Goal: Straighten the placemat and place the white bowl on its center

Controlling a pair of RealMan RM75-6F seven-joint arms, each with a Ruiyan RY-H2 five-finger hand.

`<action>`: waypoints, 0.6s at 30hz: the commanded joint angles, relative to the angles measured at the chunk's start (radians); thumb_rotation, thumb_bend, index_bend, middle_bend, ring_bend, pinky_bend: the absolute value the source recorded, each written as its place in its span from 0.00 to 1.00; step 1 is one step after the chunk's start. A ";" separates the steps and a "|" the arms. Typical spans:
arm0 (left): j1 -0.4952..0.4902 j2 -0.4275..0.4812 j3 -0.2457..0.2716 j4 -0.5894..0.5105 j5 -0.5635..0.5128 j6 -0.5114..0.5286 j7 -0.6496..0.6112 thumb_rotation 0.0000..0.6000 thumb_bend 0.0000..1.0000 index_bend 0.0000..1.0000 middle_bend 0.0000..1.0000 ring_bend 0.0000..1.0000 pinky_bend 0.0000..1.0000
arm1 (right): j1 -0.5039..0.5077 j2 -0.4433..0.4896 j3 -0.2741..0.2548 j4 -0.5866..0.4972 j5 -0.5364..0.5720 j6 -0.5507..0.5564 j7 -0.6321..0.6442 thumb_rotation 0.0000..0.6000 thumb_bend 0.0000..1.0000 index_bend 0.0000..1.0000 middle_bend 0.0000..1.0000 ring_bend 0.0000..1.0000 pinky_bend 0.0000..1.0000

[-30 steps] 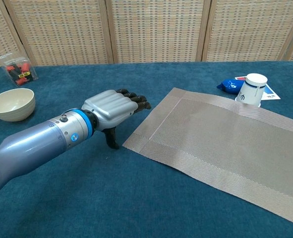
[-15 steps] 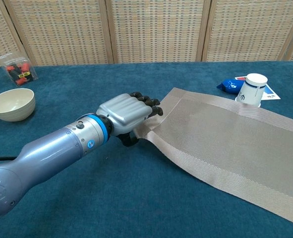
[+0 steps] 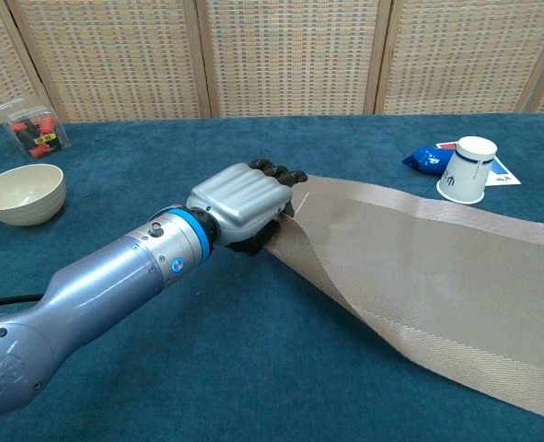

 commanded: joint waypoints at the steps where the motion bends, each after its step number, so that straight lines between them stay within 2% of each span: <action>1: 0.005 -0.001 0.000 0.007 0.021 0.027 -0.017 1.00 0.63 0.75 0.00 0.00 0.00 | -0.001 0.000 0.000 0.000 -0.003 0.004 0.002 1.00 0.09 0.14 0.00 0.00 0.00; 9: 0.038 0.047 0.010 -0.030 0.056 0.087 -0.047 1.00 0.63 0.77 0.00 0.00 0.00 | -0.007 0.003 -0.004 -0.008 -0.015 0.018 -0.010 1.00 0.09 0.14 0.00 0.00 0.00; 18: 0.109 0.163 0.040 -0.119 0.075 0.144 -0.074 1.00 0.63 0.76 0.00 0.00 0.00 | -0.011 0.001 -0.013 -0.026 -0.032 0.032 -0.051 1.00 0.09 0.14 0.00 0.00 0.00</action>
